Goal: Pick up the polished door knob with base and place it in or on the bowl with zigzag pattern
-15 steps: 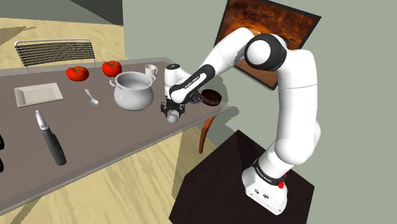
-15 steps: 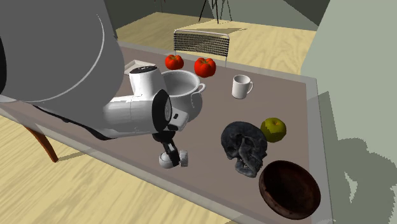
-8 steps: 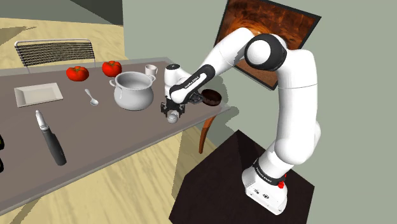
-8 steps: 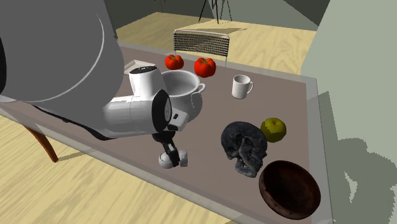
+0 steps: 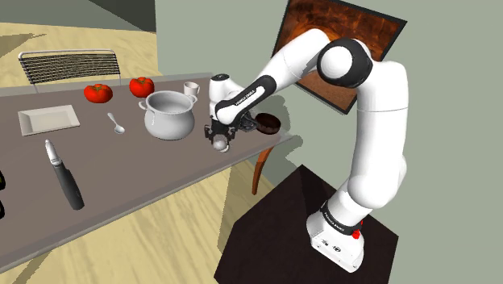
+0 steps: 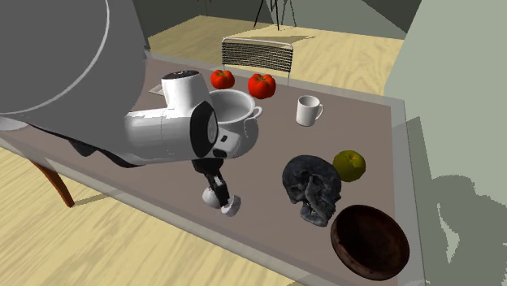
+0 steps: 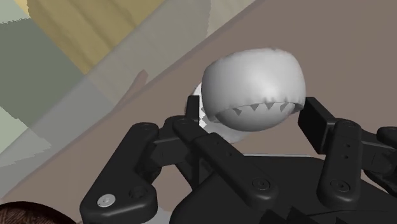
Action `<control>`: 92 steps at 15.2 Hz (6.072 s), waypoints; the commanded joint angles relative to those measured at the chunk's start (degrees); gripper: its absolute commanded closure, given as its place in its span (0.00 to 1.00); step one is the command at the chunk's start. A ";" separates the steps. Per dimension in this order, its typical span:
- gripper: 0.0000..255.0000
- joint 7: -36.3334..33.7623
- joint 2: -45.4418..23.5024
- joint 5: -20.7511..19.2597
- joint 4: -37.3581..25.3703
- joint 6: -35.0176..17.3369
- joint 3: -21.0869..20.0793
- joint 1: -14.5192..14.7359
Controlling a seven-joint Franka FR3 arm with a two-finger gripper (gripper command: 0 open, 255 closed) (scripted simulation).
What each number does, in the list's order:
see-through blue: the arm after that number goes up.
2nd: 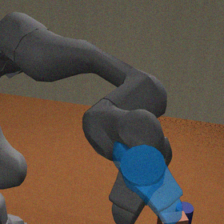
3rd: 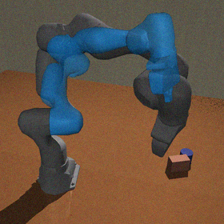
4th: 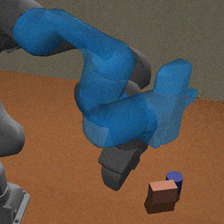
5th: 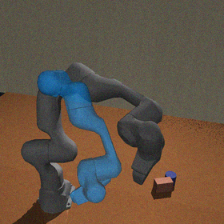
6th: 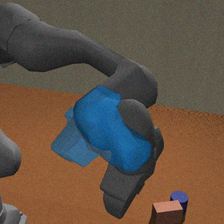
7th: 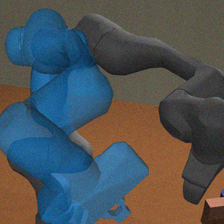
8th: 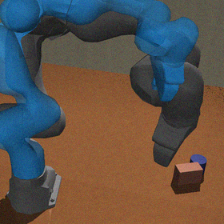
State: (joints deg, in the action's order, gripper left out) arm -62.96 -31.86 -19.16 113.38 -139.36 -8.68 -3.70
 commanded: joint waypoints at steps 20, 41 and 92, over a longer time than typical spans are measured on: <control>1.00 4.30 12.06 4.64 -0.17 11.79 -2.57 -1.67; 1.00 29.11 9.95 6.39 -5.91 11.45 5.03 -17.75; 1.00 43.36 -8.12 -3.59 -25.35 26.10 10.23 -17.76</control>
State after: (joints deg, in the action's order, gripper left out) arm -19.75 -40.29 -22.82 88.06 -113.69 1.57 -21.46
